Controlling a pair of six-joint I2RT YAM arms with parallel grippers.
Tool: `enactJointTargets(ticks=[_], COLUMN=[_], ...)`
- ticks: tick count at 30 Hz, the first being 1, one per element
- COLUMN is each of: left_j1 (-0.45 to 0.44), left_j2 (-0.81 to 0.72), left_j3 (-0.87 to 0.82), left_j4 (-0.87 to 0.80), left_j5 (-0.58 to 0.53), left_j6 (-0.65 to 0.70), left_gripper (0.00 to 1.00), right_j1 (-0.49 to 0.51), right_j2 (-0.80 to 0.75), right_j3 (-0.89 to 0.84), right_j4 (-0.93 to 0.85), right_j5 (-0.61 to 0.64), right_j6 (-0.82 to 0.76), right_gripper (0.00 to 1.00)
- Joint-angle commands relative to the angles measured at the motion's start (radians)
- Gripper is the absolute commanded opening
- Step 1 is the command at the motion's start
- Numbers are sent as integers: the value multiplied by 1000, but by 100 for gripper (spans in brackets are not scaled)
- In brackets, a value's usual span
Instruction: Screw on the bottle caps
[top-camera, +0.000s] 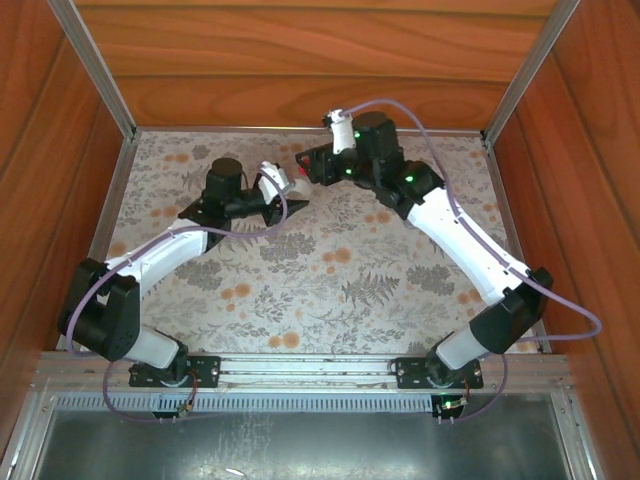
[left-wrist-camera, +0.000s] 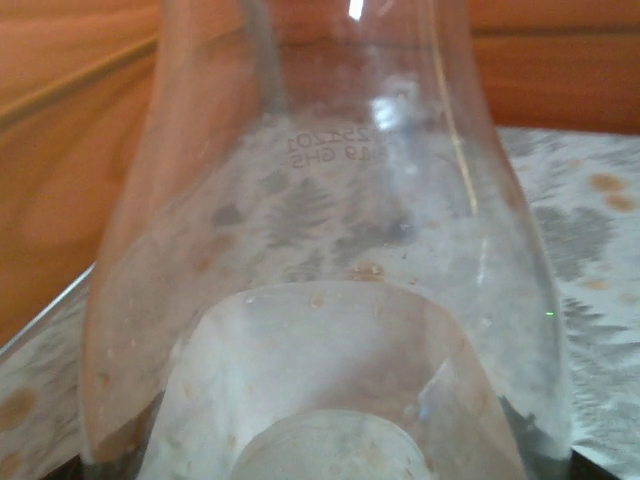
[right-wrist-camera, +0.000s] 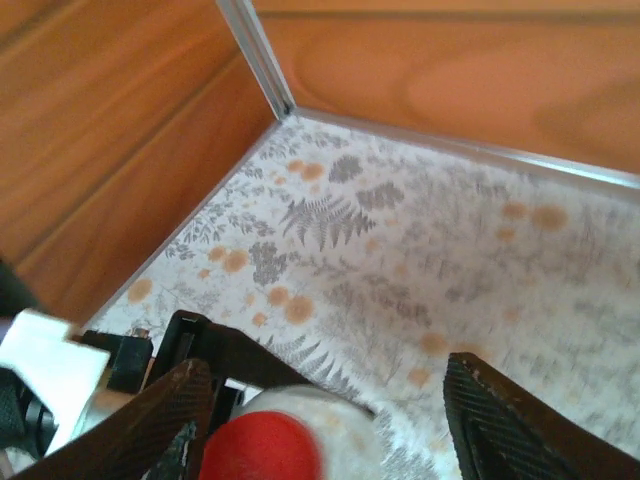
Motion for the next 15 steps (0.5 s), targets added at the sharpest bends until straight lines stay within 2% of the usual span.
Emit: enactJointTargets(ticks=[1, 4, 8, 11, 15], left_j1=[20, 22, 22, 21, 22], left_j2=[-14, -7, 12, 17, 13], left_j3=[17, 32, 68, 83, 88], left_j4=[24, 23, 23, 23, 23], left_j5=[323, 460, 586, 618, 636], left_j6=[-51, -84, -141, -156, -161], left_gripper=[53, 53, 54, 54, 54], right_j1=[-32, -54, -54, -54, -55], right_j2=[-77, -65, -39, -12, 12], right_j3=[30, 89, 145, 178, 200], right_j4=[55, -34, -131, -188, -231], right_j5=[-268, -422, -567, -617, -636], right_j6=[-197, -262, -358, -391, -409], right_gripper=[71, 71, 65, 59, 56])
